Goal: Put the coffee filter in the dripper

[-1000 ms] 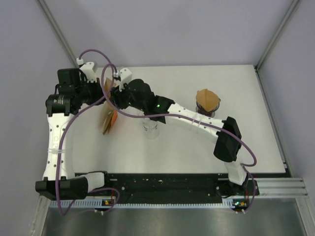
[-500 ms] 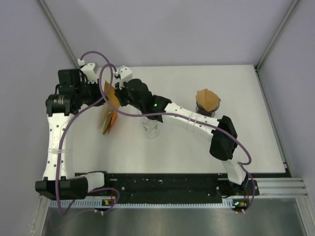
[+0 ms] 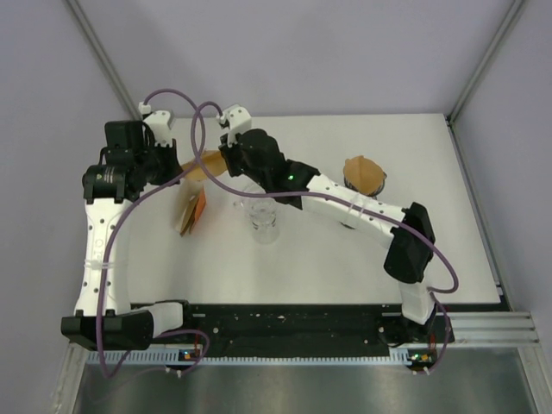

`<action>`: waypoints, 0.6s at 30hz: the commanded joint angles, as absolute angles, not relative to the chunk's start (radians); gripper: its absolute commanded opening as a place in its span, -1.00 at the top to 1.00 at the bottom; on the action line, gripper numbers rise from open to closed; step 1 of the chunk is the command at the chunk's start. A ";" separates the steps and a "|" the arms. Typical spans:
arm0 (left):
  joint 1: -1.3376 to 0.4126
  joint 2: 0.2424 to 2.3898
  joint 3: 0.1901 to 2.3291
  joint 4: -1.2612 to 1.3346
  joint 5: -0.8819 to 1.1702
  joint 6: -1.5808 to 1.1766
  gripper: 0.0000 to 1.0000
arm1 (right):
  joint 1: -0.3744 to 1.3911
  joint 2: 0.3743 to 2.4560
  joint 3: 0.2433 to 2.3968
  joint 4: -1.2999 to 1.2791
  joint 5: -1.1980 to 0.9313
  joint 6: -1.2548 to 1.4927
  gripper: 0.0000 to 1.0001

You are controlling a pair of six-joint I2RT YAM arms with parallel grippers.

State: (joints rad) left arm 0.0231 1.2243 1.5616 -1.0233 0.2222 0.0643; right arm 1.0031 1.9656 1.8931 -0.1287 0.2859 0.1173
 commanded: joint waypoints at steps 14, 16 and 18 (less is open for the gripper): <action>0.005 1.236 1.726 -1.069 0.549 0.110 -0.47 | 0.927 1.790 2.031 -0.555 0.175 0.109 1.00; 0.005 1.241 1.749 -1.072 0.569 0.103 -0.48 | 0.919 1.764 2.048 -0.639 0.160 0.114 1.00; 0.005 1.247 1.762 -1.063 0.574 0.089 -0.47 | 0.919 1.747 2.069 -0.722 0.141 0.113 1.00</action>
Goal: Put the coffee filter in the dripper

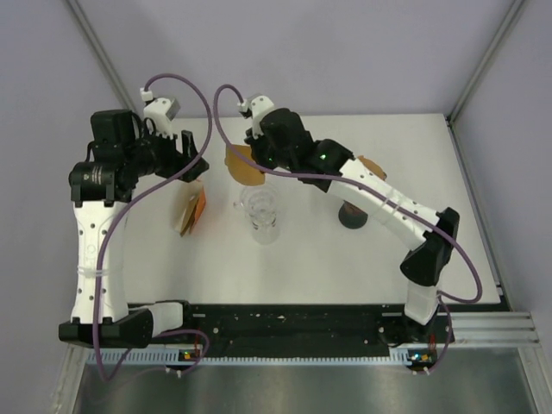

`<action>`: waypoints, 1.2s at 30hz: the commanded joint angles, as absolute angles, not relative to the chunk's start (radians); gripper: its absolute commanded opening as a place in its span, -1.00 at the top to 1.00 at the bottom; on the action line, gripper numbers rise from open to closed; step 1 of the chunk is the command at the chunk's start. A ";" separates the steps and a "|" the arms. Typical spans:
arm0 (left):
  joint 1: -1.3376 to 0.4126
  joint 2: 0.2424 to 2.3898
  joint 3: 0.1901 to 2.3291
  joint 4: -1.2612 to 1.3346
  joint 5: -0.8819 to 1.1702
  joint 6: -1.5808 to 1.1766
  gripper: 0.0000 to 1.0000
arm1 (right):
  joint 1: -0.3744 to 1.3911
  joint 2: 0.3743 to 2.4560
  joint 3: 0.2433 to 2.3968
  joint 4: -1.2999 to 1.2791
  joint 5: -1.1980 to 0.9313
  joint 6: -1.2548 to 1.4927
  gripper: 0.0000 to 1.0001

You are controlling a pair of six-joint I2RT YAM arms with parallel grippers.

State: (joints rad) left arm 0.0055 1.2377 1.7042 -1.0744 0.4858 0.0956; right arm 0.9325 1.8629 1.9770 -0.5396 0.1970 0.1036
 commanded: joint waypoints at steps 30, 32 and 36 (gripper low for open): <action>-0.098 1.275 1.529 -0.917 0.568 -0.066 -0.51 | 0.856 2.020 2.353 -1.180 -0.097 0.074 1.00; -0.106 1.281 1.516 -0.908 0.568 -0.069 -0.51 | 0.854 2.029 2.358 -1.180 -0.104 0.074 1.00; -0.121 1.292 1.502 -0.894 0.552 -0.071 -0.51 | 0.856 2.051 2.365 -1.175 -0.123 0.074 0.87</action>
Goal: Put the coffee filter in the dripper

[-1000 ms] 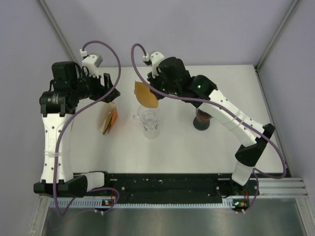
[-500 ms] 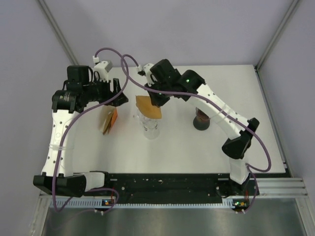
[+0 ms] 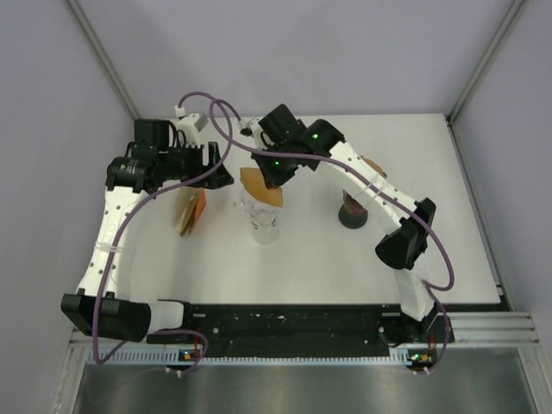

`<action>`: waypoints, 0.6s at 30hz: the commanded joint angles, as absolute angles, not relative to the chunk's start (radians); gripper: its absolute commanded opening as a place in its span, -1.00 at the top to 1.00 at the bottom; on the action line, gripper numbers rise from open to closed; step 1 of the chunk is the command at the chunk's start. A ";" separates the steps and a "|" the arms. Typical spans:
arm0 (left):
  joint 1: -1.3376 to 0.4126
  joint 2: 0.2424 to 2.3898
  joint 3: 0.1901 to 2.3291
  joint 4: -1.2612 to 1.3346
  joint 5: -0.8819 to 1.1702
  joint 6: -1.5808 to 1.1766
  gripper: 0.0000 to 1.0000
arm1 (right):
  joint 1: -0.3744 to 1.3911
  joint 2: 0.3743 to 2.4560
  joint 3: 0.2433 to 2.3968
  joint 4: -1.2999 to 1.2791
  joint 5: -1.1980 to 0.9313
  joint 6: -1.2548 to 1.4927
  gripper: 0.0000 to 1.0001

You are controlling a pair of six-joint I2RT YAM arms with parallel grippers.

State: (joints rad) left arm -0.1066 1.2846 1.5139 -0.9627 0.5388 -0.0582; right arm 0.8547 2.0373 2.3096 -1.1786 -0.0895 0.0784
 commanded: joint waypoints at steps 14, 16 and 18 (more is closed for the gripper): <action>-0.124 1.299 1.525 -0.905 0.525 -0.049 -0.51 | 0.853 1.968 2.422 -1.092 -0.054 0.026 -0.04; -0.124 1.298 1.529 -0.905 0.511 -0.048 -0.51 | 0.854 1.922 2.392 -1.045 -0.051 0.026 -0.04; -0.121 1.298 1.531 -0.904 0.492 -0.052 -0.52 | 0.870 1.873 2.315 -0.977 -0.055 0.023 0.05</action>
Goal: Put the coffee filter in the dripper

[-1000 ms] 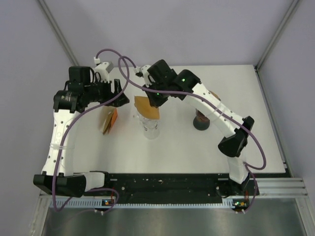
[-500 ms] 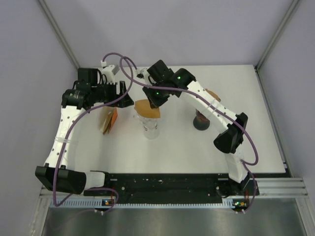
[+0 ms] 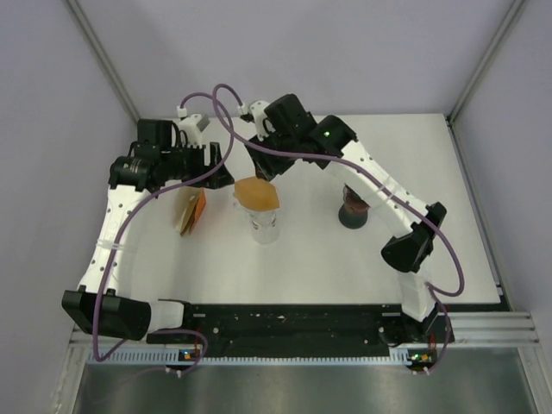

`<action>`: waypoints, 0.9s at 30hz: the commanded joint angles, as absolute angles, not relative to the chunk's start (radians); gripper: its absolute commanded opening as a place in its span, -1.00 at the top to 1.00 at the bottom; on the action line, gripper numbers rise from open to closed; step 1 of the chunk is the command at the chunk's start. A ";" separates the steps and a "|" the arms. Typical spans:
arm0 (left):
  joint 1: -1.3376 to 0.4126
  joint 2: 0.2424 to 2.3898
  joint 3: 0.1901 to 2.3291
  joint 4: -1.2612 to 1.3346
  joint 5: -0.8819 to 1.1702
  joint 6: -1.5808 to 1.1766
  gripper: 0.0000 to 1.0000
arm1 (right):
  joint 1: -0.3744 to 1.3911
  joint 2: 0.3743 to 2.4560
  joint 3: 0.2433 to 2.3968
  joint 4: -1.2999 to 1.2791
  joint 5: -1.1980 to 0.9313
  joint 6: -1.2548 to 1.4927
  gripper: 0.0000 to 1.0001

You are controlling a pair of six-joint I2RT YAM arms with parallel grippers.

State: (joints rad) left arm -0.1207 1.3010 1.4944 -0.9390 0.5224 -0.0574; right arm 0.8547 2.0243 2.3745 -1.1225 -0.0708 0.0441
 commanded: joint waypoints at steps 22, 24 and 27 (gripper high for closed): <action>-0.092 1.285 1.352 -0.762 0.610 -0.227 -0.28 | 0.954 1.994 2.069 -0.862 0.006 0.045 1.00; -0.092 1.290 1.338 -0.749 0.620 -0.242 -0.24 | 0.954 2.019 2.074 -0.865 0.006 0.048 1.00; -0.092 1.298 1.324 -0.738 0.627 -0.253 -0.18 | 0.953 2.043 2.074 -0.870 0.005 0.057 1.00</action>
State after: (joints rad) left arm -0.0902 1.3014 1.3350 -0.8162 0.5686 -0.2218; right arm 0.9592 2.0113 2.0365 -0.8909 -0.0025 0.0357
